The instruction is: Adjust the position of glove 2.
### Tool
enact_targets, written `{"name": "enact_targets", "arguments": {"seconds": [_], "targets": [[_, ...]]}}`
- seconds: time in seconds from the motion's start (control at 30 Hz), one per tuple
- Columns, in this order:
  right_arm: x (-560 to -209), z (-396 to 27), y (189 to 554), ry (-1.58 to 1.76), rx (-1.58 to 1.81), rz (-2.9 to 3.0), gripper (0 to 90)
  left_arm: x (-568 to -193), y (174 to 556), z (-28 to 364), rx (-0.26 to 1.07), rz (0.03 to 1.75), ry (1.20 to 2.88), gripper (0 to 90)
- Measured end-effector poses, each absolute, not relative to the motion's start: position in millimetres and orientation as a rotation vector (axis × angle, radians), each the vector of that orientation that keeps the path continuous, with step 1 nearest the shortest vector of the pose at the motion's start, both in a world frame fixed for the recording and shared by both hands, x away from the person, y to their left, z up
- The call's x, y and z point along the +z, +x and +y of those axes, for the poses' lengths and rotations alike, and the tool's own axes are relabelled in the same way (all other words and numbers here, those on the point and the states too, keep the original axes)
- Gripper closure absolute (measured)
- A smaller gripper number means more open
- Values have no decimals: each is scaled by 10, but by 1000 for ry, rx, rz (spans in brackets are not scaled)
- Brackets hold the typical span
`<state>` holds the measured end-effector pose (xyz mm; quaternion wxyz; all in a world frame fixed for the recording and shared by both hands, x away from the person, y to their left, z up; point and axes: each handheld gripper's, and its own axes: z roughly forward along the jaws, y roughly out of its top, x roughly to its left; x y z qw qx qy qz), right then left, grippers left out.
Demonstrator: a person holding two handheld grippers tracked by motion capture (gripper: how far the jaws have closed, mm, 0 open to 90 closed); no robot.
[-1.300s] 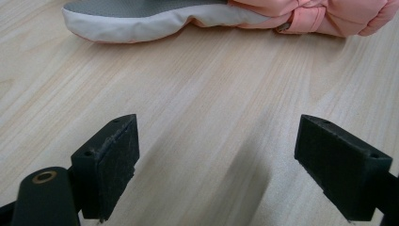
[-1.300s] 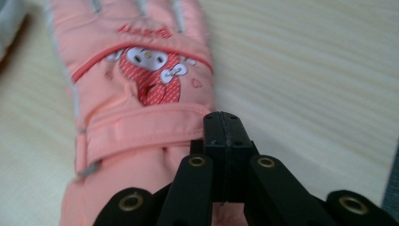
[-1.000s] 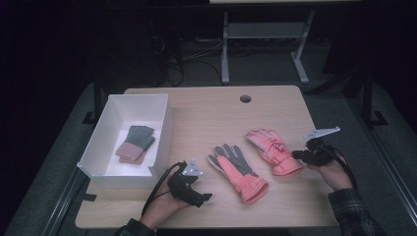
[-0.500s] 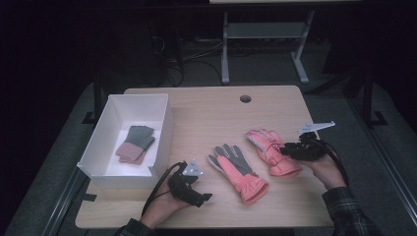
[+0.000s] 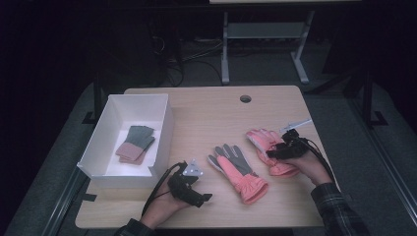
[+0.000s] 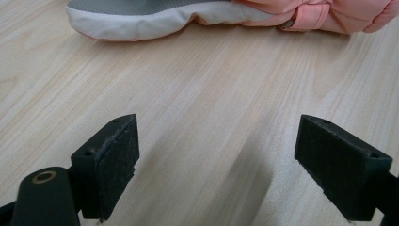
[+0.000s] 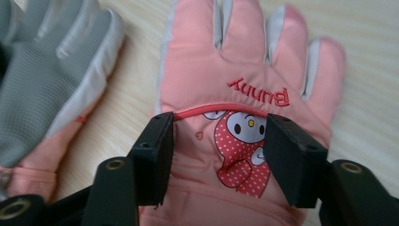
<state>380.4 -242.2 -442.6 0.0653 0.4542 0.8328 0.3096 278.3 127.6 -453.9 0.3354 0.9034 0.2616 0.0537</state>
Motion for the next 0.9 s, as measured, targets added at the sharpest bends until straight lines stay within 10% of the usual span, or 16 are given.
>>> {"name": "enact_targets", "arguments": {"seconds": [0.53,0.9], "targets": [[-4503,-2477,3825,1344,971,2525,833,-4559,2783,1260,134,683,2369,140],[-4419,-2600,3784,1374,1063,2472,852,-4559,2785,1259,135,679,2371,140]]}}
